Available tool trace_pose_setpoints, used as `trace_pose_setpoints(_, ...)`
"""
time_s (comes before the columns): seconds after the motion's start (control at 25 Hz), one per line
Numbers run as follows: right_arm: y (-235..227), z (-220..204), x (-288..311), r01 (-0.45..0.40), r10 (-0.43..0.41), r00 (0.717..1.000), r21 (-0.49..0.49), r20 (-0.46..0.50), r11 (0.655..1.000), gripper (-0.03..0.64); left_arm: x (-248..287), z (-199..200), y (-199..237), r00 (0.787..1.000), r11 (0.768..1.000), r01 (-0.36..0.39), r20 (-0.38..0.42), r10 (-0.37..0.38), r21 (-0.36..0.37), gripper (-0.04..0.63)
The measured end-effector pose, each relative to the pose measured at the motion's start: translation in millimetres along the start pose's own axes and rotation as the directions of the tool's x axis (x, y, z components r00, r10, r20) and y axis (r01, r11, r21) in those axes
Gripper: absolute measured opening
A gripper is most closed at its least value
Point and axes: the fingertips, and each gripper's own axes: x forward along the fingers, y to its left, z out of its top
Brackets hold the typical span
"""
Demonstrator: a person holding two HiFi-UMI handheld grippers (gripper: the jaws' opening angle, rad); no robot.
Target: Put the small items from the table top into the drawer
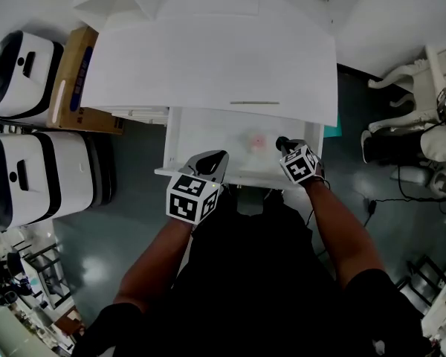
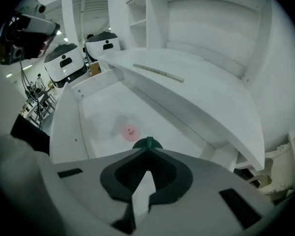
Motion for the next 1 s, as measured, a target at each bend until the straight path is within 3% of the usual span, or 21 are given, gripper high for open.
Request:
trace_pose_setpoints(0.52,-4,-15,47,-0.013,0.012,0.998,-0.022,-0.067,1.000,0.031,-8,-18,10,0.998,0.998,-0.050,-0.027,0.049,-0.035,0.003)
trace_pose_setpoints(0.76,2,-10,47,-0.063,0.064,0.996,0.024,-0.057,0.998,0.037,-7,-19,8,0.999,0.998,-0.041,-0.029,0.040,-0.037,0.003)
trace_pose_setpoints(1.0,0,-13,39,-0.056,0.058,0.997,0.034,-0.050,0.998,0.064,-7,-12,5,0.999,0.999,-0.026,-0.019,0.026,-0.023,0.003)
